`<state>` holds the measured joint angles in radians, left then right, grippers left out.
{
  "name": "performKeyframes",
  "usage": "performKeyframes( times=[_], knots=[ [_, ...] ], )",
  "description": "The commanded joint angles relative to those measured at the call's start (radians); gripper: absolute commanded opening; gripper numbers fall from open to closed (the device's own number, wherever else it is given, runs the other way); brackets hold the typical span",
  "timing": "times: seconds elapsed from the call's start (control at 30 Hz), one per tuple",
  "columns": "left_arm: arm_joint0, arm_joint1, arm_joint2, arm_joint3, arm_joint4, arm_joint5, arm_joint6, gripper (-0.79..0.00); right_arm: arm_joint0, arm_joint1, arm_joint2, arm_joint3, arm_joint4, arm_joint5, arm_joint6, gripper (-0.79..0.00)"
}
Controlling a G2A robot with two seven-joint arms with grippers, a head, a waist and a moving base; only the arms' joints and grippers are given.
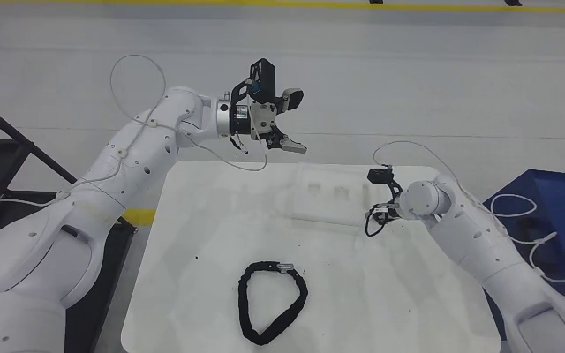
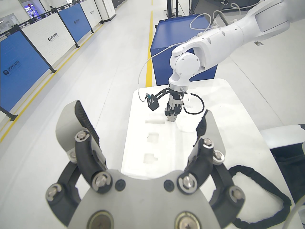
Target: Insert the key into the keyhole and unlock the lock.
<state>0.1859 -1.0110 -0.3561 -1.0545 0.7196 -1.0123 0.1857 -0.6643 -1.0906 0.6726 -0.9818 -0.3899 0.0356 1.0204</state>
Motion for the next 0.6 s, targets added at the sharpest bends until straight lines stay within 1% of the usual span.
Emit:
performKeyframes(
  times=[0.0,0.1,0.13,0.17,0.23,0.27,0.3,0.33,0.57],
  knots=[
    [0.0,0.0,0.0,0.0,0.0,0.0,0.0,0.0,-0.003,-0.005,-0.001,0.01,-0.001,0.005,-0.015,-0.619],
    [0.0,0.0,0.0,0.0,0.0,0.0,0.0,0.0,-0.003,-0.012,-0.004,0.026,-0.005,0.008,-0.034,-0.683],
    [0.0,0.0,0.0,0.0,0.0,0.0,0.0,0.0,-0.003,-0.015,-0.005,0.03,-0.008,0.01,-0.039,-0.683],
    [0.0,0.0,0.0,0.0,0.0,0.0,0.0,0.0,-0.003,-0.018,-0.006,0.034,-0.01,0.011,-0.042,-0.73],
    [0.0,0.0,0.0,0.0,0.0,0.0,0.0,0.0,-0.001,-0.022,-0.008,0.044,-0.015,0.017,-0.047,-0.733],
    [0.0,0.0,0.0,0.0,0.0,0.0,0.0,0.0,-0.001,-0.025,-0.009,0.05,-0.017,0.018,-0.05,-0.745],
    [0.0,0.0,0.0,0.0,0.0,0.0,0.0,0.0,0.0,-0.027,-0.01,0.056,-0.019,0.019,-0.051,-0.776],
    [0.0,0.0,0.0,0.0,0.0,0.0,0.0,0.0,0.001,-0.029,-0.01,0.06,-0.02,0.019,-0.05,-0.785],
    [0.0,0.0,0.0,0.0,0.0,0.0,0.0,0.0,0.021,-0.033,0.004,0.055,-0.041,0.023,-0.027,-0.785]
  ],
)
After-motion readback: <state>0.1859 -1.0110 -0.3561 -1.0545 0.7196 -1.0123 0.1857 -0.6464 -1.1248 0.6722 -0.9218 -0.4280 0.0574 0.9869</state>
